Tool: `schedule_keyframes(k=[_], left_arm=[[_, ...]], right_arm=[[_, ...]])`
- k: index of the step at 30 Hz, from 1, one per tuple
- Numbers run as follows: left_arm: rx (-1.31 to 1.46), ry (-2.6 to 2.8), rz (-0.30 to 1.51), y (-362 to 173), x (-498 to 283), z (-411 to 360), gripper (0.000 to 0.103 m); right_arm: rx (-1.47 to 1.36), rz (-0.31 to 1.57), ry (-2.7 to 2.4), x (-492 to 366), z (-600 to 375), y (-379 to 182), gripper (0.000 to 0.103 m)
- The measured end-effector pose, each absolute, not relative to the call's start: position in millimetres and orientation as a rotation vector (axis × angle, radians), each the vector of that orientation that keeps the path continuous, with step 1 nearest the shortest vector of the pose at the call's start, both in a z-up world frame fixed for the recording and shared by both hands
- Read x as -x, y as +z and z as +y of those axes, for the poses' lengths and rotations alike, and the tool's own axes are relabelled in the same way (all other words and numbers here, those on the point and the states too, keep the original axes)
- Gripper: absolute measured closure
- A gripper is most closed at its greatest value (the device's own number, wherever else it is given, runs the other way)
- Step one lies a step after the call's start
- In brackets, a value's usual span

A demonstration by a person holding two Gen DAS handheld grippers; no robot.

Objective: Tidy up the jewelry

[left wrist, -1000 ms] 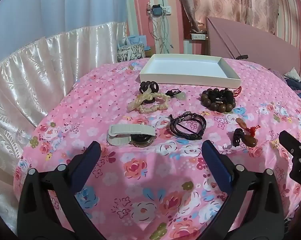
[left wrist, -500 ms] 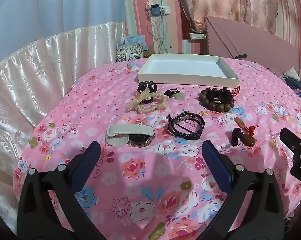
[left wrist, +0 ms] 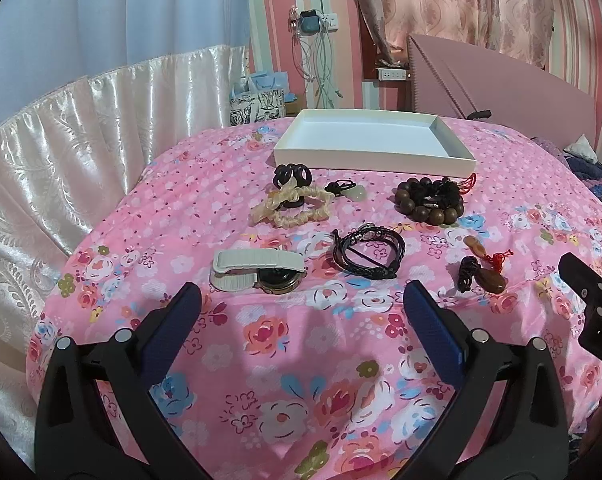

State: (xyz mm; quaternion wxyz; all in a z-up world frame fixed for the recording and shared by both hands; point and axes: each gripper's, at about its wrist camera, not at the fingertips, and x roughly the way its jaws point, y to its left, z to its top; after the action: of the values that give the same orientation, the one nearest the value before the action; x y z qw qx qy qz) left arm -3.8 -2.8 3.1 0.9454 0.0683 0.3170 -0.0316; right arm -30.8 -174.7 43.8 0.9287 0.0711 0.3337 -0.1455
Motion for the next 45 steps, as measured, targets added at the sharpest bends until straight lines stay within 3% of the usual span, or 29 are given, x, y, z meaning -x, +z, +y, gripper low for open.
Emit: schedule_keyframes(k=[45], left_arm=[[-0.131, -0.066, 0.668, -1.9, 0.8, -1.1, 0.003]], right_arm=[[-0.144, 0.689, -0.303, 28.5, -174.2, 39.1, 0.002]])
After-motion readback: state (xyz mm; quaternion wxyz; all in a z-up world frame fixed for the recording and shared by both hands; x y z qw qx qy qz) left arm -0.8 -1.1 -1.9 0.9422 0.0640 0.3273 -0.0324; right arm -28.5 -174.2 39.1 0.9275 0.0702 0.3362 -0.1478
